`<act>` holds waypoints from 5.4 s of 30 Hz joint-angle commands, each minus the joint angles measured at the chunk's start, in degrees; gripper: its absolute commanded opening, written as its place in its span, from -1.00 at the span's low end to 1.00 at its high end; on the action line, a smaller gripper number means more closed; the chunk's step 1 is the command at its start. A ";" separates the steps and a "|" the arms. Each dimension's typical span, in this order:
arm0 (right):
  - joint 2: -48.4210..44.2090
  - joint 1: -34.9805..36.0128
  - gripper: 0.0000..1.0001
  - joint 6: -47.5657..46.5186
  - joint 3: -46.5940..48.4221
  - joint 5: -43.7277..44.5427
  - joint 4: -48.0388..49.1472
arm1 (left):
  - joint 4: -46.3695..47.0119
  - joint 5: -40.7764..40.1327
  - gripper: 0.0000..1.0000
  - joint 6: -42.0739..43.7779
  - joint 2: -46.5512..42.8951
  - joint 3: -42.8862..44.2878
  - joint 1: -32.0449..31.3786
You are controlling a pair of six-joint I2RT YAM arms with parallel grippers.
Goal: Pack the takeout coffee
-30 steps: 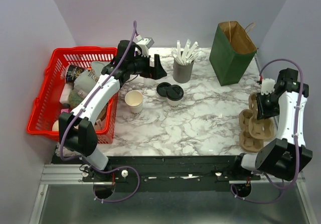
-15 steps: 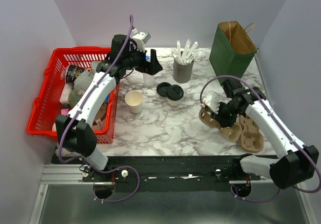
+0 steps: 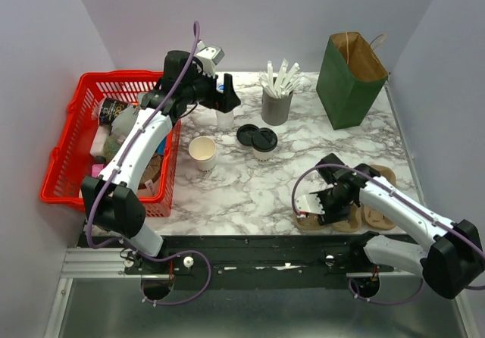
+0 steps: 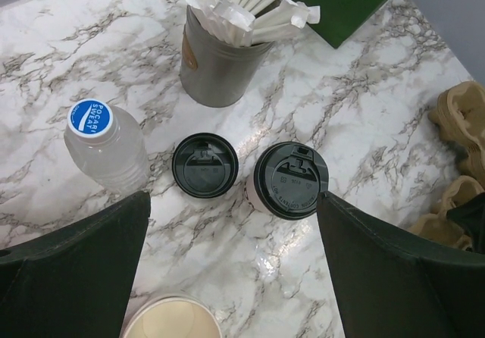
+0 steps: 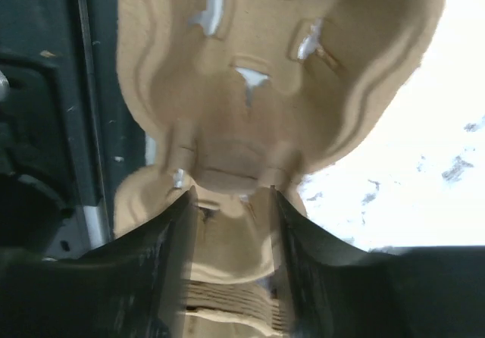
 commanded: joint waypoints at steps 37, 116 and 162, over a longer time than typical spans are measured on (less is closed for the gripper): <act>46.62 -30.24 0.48 46.28 76.52 10.01 22.93 | 2.03 3.23 0.97 -2.25 -5.03 -1.36 0.36; -4.79 -27.97 -0.99 -22.10 23.87 -22.08 2.71 | 6.42 16.15 0.53 33.96 28.55 32.04 -26.18; -18.58 -27.70 0.26 -16.99 26.70 -29.73 -23.75 | 9.13 13.94 -1.00 8.05 36.36 39.77 -23.38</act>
